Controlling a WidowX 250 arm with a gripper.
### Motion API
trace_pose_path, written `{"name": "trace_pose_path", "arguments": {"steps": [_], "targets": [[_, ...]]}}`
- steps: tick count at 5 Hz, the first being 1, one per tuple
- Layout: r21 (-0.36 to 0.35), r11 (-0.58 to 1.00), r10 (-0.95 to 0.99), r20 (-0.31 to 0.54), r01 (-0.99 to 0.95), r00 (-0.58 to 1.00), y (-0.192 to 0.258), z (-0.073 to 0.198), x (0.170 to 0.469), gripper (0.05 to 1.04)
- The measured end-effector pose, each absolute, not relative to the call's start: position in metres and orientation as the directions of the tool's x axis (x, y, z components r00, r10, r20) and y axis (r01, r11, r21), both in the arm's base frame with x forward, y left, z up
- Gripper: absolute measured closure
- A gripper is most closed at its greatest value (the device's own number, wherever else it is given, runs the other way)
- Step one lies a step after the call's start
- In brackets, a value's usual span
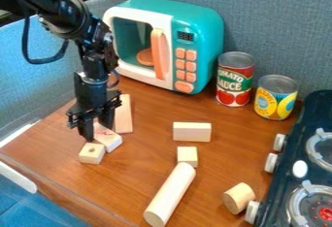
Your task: Put the rectangular block on top of the cube with a hole
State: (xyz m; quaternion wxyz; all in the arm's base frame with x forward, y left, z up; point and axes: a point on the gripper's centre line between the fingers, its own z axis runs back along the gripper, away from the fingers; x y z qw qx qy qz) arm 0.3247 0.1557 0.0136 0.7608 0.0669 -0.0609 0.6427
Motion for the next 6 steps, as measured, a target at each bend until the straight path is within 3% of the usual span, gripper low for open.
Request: {"name": "trace_pose_path", "arguments": {"steps": [1, 2, 3, 4, 5, 6], "targets": [[-0.027, 0.247, 0.960, 0.144, -0.969, 0.241, 0.157, 0.017, 0.318, 0.538], [-0.148, 0.461, 0.883, 0.171, -0.875, 0.436, 0.157, 0.058, 0.318, 0.538], [-0.200, 0.564, 0.824, 0.190, -0.801, 0.533, 0.150, 0.075, 0.317, 0.538], [-0.185, 0.665, 0.747, 0.162, -0.724, 0.645, 0.142, 0.078, 0.314, 0.538], [-0.054, 0.833, 0.553, 0.104, -0.551, 0.827, 0.133, 0.083, 0.318, 0.538], [0.074, 0.899, 0.428, 0.069, -0.432, 0.901, 0.128, 0.078, 0.314, 0.538]]}}
